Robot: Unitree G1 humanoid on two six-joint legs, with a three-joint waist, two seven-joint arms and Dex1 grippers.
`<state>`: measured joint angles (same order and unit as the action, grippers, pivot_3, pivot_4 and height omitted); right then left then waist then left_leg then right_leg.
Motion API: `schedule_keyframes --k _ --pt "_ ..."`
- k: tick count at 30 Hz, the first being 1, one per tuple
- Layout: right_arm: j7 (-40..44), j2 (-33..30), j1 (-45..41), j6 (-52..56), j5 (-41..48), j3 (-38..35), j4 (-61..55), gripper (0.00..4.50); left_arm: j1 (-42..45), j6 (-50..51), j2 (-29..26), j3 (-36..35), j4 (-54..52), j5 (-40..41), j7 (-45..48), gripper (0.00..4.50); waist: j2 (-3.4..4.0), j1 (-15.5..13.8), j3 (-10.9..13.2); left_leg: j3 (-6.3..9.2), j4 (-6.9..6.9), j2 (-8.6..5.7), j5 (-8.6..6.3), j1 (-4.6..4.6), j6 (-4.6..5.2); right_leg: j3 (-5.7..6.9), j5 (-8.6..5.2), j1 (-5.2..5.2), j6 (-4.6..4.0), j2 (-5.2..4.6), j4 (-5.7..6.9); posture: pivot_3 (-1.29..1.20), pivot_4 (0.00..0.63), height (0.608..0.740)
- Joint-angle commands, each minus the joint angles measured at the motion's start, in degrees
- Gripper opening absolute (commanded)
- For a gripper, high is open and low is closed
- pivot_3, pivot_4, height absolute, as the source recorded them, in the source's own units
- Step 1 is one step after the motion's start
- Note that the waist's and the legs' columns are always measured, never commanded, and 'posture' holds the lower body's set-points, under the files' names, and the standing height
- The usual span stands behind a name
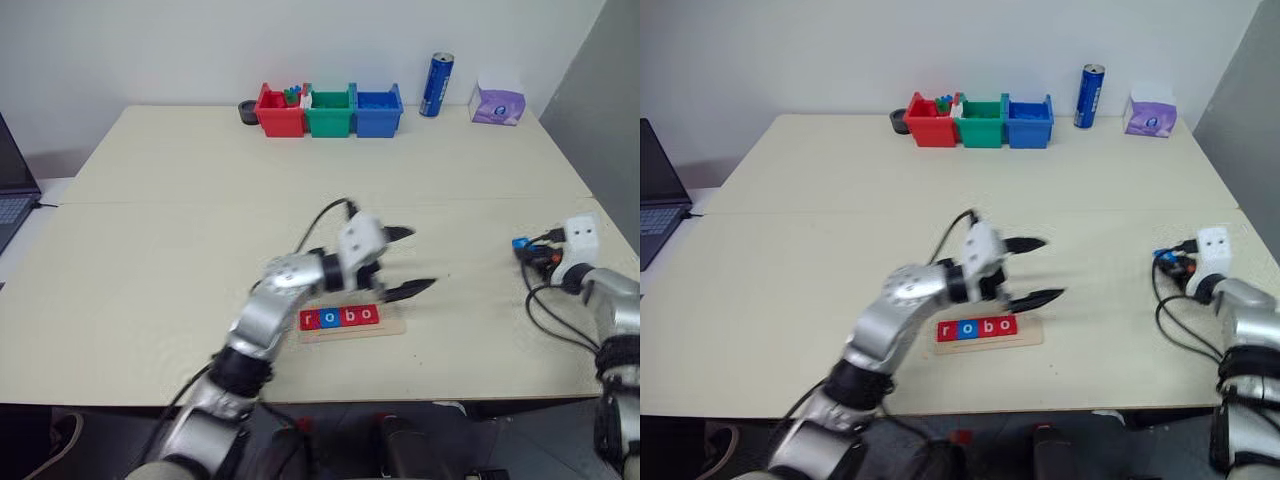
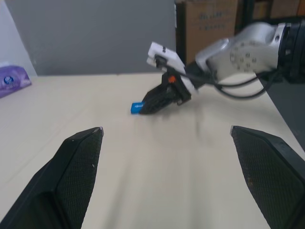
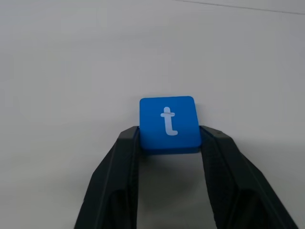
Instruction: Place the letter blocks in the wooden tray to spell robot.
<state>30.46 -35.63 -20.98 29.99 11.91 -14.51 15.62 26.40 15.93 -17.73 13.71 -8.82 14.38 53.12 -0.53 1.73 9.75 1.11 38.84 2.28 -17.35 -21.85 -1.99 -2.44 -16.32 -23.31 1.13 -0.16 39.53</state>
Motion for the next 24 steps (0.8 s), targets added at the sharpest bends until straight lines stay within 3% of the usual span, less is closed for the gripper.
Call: schedule_keyframes --k 1,5,9,16,24 --pt "-8.2 5.9 8.8 17.8 3.6 1.9 -28.1 1.47 -3.2 1.2 -4.3 -4.1 -10.1 5.5 2.5 4.5 0.01 -0.2 0.0 0.06 0.03 0.0 0.02 -0.01 -0.04 0.06 0.0 0.01 0.0 0.0 0.02 0.0 0.15 0.74" --pt "-16.4 15.4 15.2 33.7 5.9 4.1 -47.5 1.47 -9.4 2.7 -9.3 -7.1 -14.8 8.9 3.5 4.5 0.03 -0.2 0.0 0.15 0.03 -0.36 0.12 0.09 -0.22 0.07 -0.01 0.1 0.02 0.03 0.14 0.0 0.15 0.74" --pt "-22.7 22.5 17.7 44.3 5.1 5.3 -57.2 1.47 -14.8 2.7 -12.8 -9.3 -17.4 10.3 3.3 4.5 0.01 -0.1 0.0 0.15 0.07 -0.58 0.06 0.11 -0.1 0.03 -0.03 0.11 0.14 -0.01 0.14 0.0 0.15 0.74" --pt "-27.5 27.0 19.7 51.4 3.7 7.5 -63.0 1.47 -18.4 1.2 -14.3 -10.1 -18.1 10.9 3.0 4.5 -0.05 -0.1 -0.1 0.21 0.05 -0.65 0.05 0.09 -0.08 0.13 -0.07 0.11 0.2 0.09 0.05 0.0 0.15 0.74" --pt "-29.0 29.6 18.7 51.7 2.7 9.3 -62.3 1.47 -18.7 1.9 -14.9 -8.2 -19.5 14.6 7.0 4.5 -0.18 0.1 -0.2 0.23 -0.01 -0.61 0.05 0.07 -0.07 0.12 -0.07 0.1 0.19 0.16 -0.1 0.0 0.15 0.74"
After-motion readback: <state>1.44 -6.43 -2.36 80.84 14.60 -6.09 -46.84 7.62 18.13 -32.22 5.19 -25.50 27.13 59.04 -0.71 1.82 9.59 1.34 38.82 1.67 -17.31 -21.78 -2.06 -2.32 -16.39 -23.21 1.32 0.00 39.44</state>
